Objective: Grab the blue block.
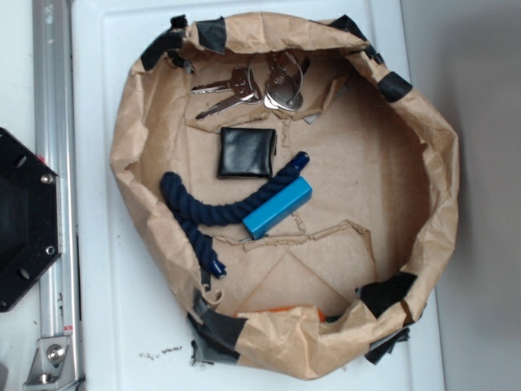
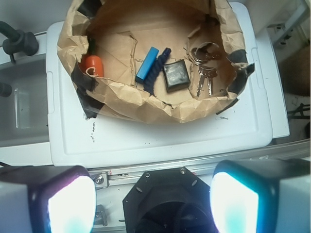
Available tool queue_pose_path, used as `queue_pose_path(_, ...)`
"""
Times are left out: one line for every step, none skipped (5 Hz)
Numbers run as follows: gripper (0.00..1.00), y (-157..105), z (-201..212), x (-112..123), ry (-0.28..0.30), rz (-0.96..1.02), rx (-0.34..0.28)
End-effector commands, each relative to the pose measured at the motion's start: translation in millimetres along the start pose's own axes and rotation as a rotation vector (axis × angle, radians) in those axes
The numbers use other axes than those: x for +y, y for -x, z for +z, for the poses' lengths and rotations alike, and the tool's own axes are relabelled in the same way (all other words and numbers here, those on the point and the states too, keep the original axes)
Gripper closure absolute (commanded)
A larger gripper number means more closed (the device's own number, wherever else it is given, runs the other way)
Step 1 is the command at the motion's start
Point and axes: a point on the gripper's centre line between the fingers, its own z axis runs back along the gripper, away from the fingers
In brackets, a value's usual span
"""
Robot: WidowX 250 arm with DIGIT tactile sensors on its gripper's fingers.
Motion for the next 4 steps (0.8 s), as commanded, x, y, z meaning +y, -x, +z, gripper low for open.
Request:
queue_pose_path(0.00, 0, 0, 0, 0.000, 0.000, 0.000)
queue_pose_path(0.00, -45, -45, -1, -0.004, 0.178, -0.037)
queue_pose_path(0.00, -82, -83, 1, -0.021, 0.305, -0.043)
queue_pose_path(0.00, -106, -125, 14, -0.012, 0.420, -0.056)
